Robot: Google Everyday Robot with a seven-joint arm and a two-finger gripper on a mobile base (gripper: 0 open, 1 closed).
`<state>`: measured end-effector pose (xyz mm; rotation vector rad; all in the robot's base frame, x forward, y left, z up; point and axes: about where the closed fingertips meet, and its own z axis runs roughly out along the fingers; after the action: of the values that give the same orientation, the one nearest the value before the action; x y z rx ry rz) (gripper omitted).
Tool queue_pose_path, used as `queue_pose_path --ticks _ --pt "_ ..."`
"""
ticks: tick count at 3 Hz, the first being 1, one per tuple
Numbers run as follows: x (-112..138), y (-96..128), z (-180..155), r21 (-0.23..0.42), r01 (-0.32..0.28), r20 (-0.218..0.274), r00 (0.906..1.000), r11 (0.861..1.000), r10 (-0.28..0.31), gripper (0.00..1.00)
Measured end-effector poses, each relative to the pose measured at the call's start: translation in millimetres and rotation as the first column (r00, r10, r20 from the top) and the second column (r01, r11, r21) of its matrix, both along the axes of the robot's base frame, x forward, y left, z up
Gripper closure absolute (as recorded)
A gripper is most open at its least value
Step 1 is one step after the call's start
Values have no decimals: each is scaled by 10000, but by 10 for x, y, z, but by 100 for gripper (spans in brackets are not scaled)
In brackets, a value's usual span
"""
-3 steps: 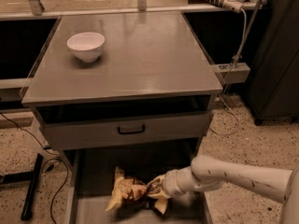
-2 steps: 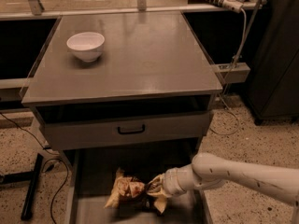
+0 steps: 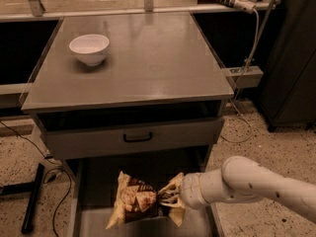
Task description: Pick brown chip bag from middle drawer and place on counter
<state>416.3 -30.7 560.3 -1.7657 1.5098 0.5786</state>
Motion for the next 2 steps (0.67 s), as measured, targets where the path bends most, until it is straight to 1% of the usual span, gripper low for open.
queue_pose_path --ticks 1,2 --pt "-258 -176 745 -374 131 1131 9935 9992 -88 100" --pt "-340 -442 1603 -911 668 2109 9764 9936 -463 100"
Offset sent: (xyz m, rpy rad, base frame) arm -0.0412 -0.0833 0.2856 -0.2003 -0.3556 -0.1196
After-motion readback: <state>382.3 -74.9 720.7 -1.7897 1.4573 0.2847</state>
